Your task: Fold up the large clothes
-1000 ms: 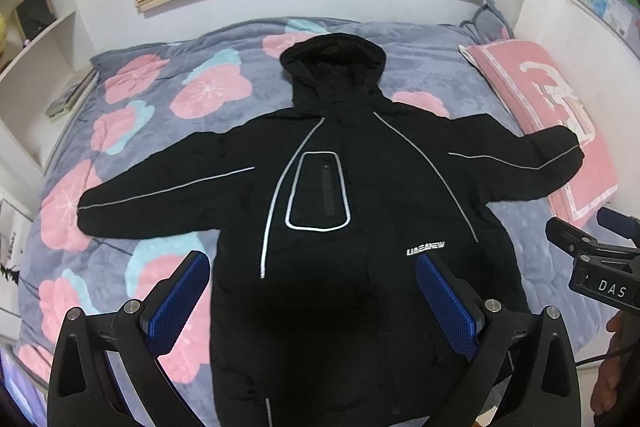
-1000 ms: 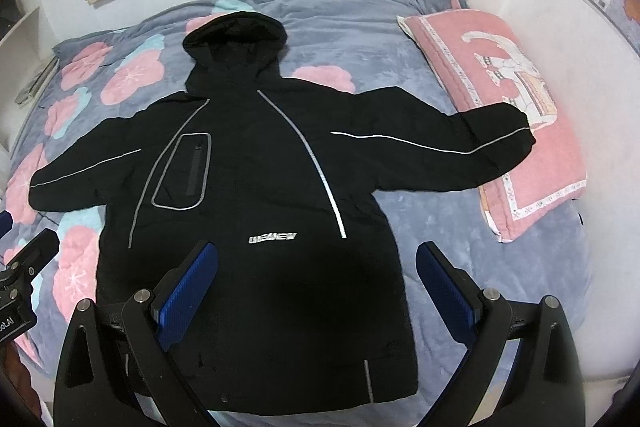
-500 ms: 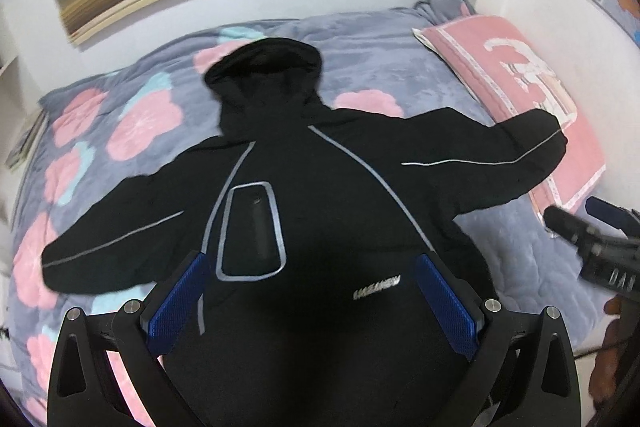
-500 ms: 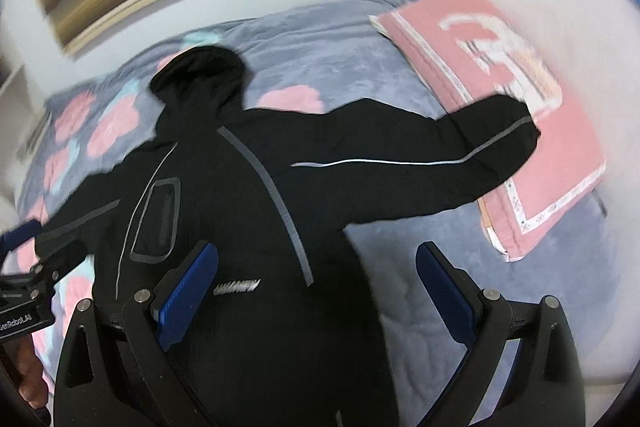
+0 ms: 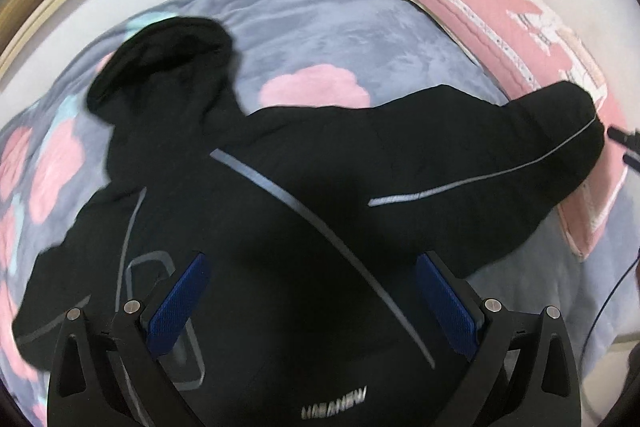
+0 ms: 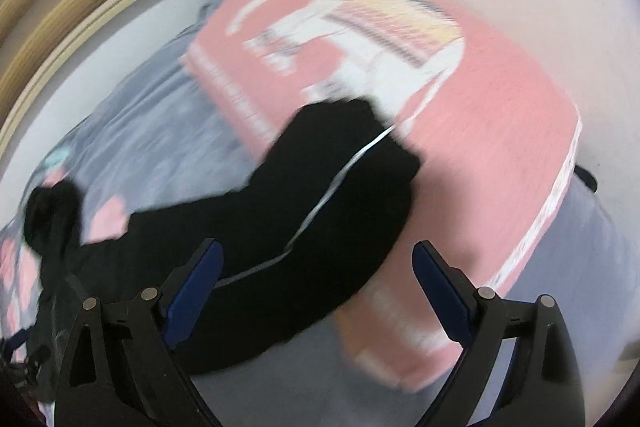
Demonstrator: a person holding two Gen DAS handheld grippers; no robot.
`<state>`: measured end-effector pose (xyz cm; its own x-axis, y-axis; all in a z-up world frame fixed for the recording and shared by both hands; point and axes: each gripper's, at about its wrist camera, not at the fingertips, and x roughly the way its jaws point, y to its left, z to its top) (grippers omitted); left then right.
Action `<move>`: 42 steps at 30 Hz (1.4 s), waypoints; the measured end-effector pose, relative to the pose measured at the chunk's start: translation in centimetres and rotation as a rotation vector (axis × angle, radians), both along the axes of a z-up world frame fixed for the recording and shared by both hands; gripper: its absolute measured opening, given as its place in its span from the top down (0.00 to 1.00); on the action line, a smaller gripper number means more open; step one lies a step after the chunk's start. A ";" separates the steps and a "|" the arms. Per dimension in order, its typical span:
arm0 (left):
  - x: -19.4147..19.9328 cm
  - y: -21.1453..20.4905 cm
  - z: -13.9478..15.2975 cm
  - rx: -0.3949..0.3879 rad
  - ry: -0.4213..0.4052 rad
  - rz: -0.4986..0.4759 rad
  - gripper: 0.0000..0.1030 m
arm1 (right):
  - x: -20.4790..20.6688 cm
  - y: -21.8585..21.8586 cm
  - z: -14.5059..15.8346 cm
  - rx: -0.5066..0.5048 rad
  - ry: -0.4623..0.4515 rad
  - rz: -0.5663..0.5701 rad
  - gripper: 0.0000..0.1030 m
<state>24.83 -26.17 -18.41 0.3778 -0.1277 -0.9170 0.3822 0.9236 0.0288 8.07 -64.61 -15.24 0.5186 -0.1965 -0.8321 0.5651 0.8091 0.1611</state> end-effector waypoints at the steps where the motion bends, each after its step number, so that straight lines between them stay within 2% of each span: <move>1: 0.6 -1.0 -0.7 0.007 -0.004 -0.021 0.01 | 0.4 -1.3 -0.5 0.006 -0.007 -0.008 0.06; 6: 2.1 -4.2 -3.8 0.005 0.008 -0.078 0.01 | 2.5 -5.2 -3.6 0.043 0.026 -0.044 0.06; 8: 2.3 -5.3 -5.1 -0.005 0.019 -0.097 0.01 | 3.6 -5.2 -4.7 0.033 0.052 -0.023 0.15; 10: 2.4 -6.5 -6.2 0.003 0.018 -0.119 0.01 | 4.4 -4.4 -4.7 -0.004 0.071 0.010 0.52; 11: 2.5 -6.9 -6.6 0.013 0.015 -0.128 0.01 | 4.6 -3.6 -4.3 -0.014 0.068 0.040 0.55; 13: 2.5 -7.6 -7.2 0.020 0.006 -0.147 0.01 | 4.2 -1.8 -2.6 -0.014 0.008 0.108 0.66; 15: 2.8 -8.2 -7.6 0.012 0.002 -0.162 0.01 | 3.5 -0.8 -0.5 -0.065 -0.037 0.131 0.71; 18: 3.7 -8.9 -8.5 -0.013 0.025 -0.155 0.01 | 1.9 -2.2 1.4 -0.140 -0.059 0.053 0.74; 21: 4.7 -9.9 -10.8 -0.004 0.089 -0.148 0.01 | 1.6 -5.8 -0.2 -0.091 -0.028 -0.042 0.75; 23: 5.6 -10.7 -13.9 0.060 0.189 -0.136 0.01 | 1.9 -7.1 -2.2 -0.022 -0.010 -0.053 0.75; 26: 5.9 -10.8 -15.4 0.073 0.197 -0.138 0.00 | 3.2 -6.4 -4.0 -0.021 0.045 -0.029 0.76; 28: 5.8 -10.4 -14.7 0.055 0.193 -0.143 0.01 | 3.4 -5.6 -3.5 0.003 0.032 -0.002 0.79; 31: 5.0 -8.2 -11.7 -0.001 0.149 -0.141 0.01 | 3.3 -3.5 -1.1 0.049 -0.056 0.078 0.80; 33: 4.4 -6.4 -9.9 -0.032 0.125 -0.137 0.01 | 3.5 -0.5 0.6 0.091 -0.115 0.163 0.80; 36: 3.1 -2.2 -6.4 -0.080 0.077 -0.111 0.01 | 3.8 5.5 2.3 0.140 -0.176 0.285 0.80; 42: 0.8 8.1 -1.5 -0.120 0.011 0.018 0.01 | 6.6 22.1 3.1 0.160 -0.184 0.568 0.80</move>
